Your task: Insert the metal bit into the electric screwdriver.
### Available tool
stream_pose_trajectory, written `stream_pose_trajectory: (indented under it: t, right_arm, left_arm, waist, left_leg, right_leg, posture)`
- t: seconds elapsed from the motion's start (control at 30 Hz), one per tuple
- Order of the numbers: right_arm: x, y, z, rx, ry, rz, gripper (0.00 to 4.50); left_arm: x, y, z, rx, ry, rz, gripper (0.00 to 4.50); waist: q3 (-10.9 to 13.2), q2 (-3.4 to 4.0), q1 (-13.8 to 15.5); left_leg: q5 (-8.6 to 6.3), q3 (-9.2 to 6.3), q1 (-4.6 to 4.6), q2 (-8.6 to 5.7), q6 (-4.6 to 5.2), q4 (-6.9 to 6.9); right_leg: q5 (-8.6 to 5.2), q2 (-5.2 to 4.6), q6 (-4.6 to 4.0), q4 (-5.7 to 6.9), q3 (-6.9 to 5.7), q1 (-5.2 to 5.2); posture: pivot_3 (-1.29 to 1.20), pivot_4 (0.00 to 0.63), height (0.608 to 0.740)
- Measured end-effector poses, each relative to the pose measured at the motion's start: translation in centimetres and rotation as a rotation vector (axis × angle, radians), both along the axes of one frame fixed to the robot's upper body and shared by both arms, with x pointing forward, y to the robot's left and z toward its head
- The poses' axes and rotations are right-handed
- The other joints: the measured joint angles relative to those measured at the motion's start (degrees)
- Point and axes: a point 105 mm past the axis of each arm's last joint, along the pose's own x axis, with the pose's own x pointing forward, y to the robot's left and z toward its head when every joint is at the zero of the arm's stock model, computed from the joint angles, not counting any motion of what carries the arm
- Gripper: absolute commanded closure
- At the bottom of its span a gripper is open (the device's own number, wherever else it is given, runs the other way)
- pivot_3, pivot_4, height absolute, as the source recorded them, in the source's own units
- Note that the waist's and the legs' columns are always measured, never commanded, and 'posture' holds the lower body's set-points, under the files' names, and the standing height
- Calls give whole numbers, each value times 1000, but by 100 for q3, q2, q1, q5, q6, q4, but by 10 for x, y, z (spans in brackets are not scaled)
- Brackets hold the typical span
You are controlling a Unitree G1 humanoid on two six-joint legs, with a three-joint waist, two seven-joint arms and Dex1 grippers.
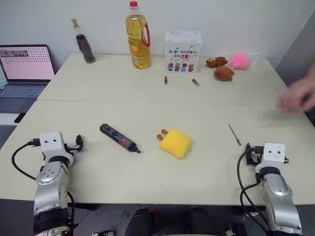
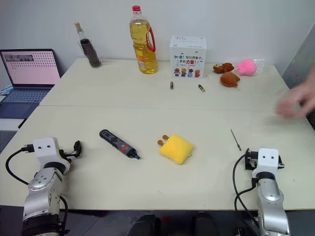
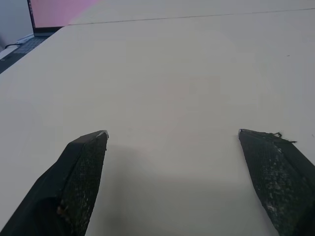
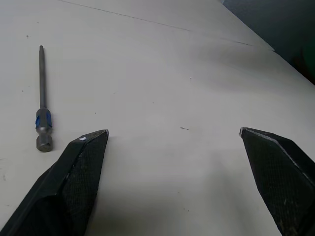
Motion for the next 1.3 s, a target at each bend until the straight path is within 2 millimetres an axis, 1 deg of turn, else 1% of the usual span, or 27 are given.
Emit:
stream_pose_trajectory:
  t: [0.43, 0.5, 0.53, 0.63, 0.7, 0.77, 0.83, 0.9, 0.97, 1.03, 1.07, 1.1, 1.17, 1.23, 1.3]
  right_arm:
    - [0, -3, 3, -20, -3, 13, 0]
    - [1, -6, 13, -70, -11, 47, 0]
    - [3, -6, 23, -99, -28, 74, 0]
    - [12, 4, 56, -153, -99, 189, 0]
    - [17, 18, 77, -137, -150, 301, 0]
    - [20, 34, 92, -93, -177, 416, 0]
    - [21, 50, 96, -23, -145, 542, 0]
    - [19, 76, 98, 48, -61, 744, 0]
    - [12, 108, 101, 105, 28, 976, 0]
    - [3, 135, 101, 122, 108, 1177, 0]
    - [-1, 143, 96, 126, 148, 1238, 0]
    - [-3, 148, 90, 133, 183, 1276, 0]
    - [-4, 159, 80, 157, 240, 1340, 0]
    - [-3, 172, 78, 163, 251, 1389, 0]
    - [1, 190, 80, 147, 246, 1435, 0]
  left_arm:
    - [0, -1, 0, -28, -12, -25, 65]
    - [0, 0, 5, -31, -10, -67, 65]
    - [1, 2, 10, -19, -3, -99, 65]
    - [6, 3, 37, 25, -6, -235, 65]
    - [12, -1, 60, 68, -5, -341, 65]
    - [17, -13, 82, 94, -15, -452, 65]
    - [16, -28, 91, 84, 23, -581, 65]
    - [13, -59, 105, 92, 95, -804, 65]
    - [6, -99, 126, 120, 152, -1048, 65]
    - [-7, -136, 143, 192, 189, -1273, 65]
    - [-14, -148, 145, 214, 208, -1355, 65]
    - [-19, -156, 142, 218, 232, -1409, 65]
    - [-28, -167, 131, 204, 297, -1502, 65]
    - [-35, -178, 125, 209, 337, -1584, 65]
    - [-41, -185, 127, 268, 356, -1647, 65]
  waist:
    - [2, 2, 0]
    - [5, 5, -4]
    - [6, 6, -8]
    - [7, 8, -19]
    - [9, 9, -31]
    - [11, 11, -37]
    - [16, 12, -42]
    - [57, 2, -45]
    - [76, 1, -39]
    - [79, 6, -47]
    - [80, 13, -58]
    - [81, 16, -67]
    - [92, 18, -110]
    - [102, 17, -162]
    - [103, 17, -177]
  left_leg:
    - [0, 2, -2, 0, 0, 0]
    - [0, 4, -7, 0, 0, 0]
    - [0, 3, -7, 0, 0, 0]
    - [0, 3, -6, 0, 0, -4]
    - [0, 2, -6, 1, 1, -4]
    - [-1, 2, -7, 6, 2, -5]
    - [-5, 5, -8, 6, 9, -3]
    - [-6, 1, -17, 7, 10, 3]
    - [-6, 0, -17, 7, 11, 3]
    - [-10, 6, -14, 4, 18, 0]
    - [-12, 10, -13, 3, 21, -3]
    - [-15, 13, -13, 4, 26, -3]
    - [-15, 16, -23, 2, 27, -2]
    - [-15, 16, -25, 4, 27, -1]
    - [-15, 18, -23, 2, 27, -1]
  right_leg:
    - [0, 0, 0, -1, 1, -1]
    - [0, 1, 0, -1, 1, -8]
    - [0, 3, 0, -1, 0, -8]
    - [0, 11, -1, -1, -2, -8]
    - [0, 13, -1, -3, -2, -7]
    - [0, 10, -1, -6, -1, -6]
    - [0, 8, -1, -8, 2, -6]
    - [1, 6, -1, -8, -5, -7]
    - [1, 6, -1, -10, -5, -6]
    - [0, 6, -1, -13, -1, -5]
    - [-1, 6, 0, -14, 3, -6]
    - [-3, 6, -1, -13, 3, -7]
    - [-3, 12, -1, -12, 3, -19]
    - [-3, 17, -2, -10, 4, -22]
    - [-2, 26, -2, -10, 6, -22]
  posture:
    - [0, 150, 740]
    - [0, 150, 740]
    - [0, 150, 740]
    - [0, 150, 740]
    - [0, 150, 740]
    - [0, 150, 740]
    - [0, 150, 740]
    - [0, 150, 740]
    - [0, 150, 740]
    - [0, 150, 740]
    - [0, 150, 740]
    - [0, 150, 740]
    - [0, 150, 740]
    - [0, 150, 740]
    - [0, 150, 740]
